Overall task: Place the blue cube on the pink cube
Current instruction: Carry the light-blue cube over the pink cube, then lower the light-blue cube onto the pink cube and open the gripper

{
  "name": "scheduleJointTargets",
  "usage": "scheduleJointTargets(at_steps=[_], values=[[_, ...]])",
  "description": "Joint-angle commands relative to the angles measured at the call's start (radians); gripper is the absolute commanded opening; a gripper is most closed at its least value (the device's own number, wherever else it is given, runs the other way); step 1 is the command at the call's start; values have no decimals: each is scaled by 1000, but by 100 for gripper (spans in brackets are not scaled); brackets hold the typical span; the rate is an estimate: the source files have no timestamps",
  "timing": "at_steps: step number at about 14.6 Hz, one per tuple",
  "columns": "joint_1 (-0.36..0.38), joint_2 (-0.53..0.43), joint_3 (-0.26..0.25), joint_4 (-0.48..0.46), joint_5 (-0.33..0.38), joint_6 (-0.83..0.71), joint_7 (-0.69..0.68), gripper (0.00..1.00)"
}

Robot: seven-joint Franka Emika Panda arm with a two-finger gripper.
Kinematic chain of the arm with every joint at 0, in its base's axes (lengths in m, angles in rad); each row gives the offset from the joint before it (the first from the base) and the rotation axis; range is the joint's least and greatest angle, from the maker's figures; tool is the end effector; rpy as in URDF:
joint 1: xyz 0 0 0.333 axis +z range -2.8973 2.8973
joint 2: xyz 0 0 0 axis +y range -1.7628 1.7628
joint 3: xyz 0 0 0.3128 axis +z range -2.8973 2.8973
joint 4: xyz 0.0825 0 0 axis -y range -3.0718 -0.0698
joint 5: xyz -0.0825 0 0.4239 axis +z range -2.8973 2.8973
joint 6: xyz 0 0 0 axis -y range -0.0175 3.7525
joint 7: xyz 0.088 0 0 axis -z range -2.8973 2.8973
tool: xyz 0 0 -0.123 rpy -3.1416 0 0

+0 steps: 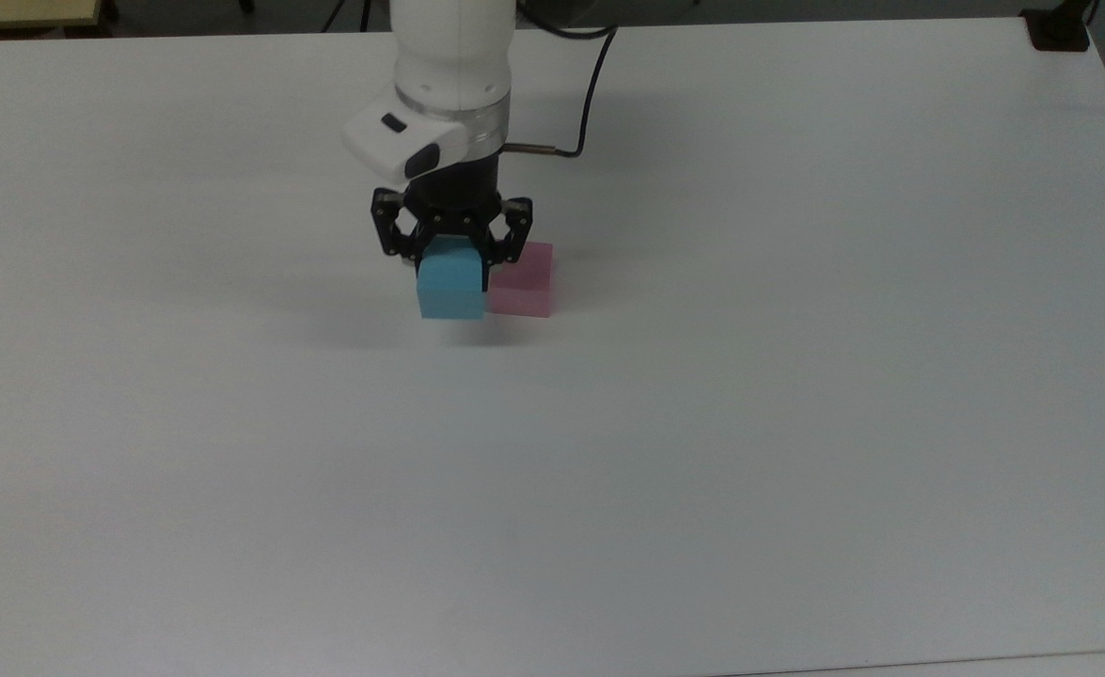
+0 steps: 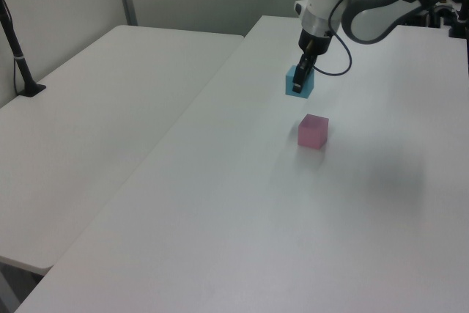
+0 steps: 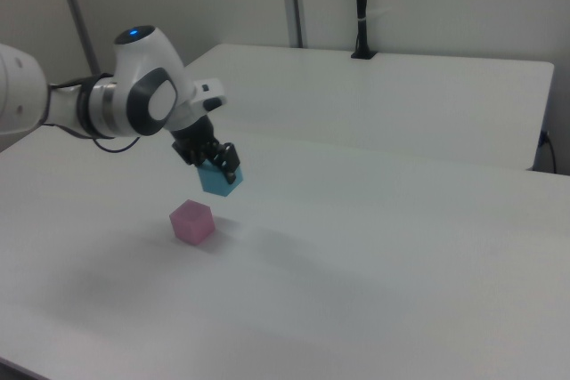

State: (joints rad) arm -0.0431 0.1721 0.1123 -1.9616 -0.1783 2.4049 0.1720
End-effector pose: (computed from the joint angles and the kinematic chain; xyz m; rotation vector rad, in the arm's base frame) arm 0.6540 0.0403 0.3765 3.0264 0.0132 0.4338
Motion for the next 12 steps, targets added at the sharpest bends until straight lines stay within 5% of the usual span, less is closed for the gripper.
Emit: scheduleJointTargets(at_steps=[1, 7, 12], values=[[55, -65, -5, -88, 0, -24, 128, 33], [95, -54, 1, -106, 0, -55, 219, 37], [100, -54, 1, -106, 0, -69, 222, 90]])
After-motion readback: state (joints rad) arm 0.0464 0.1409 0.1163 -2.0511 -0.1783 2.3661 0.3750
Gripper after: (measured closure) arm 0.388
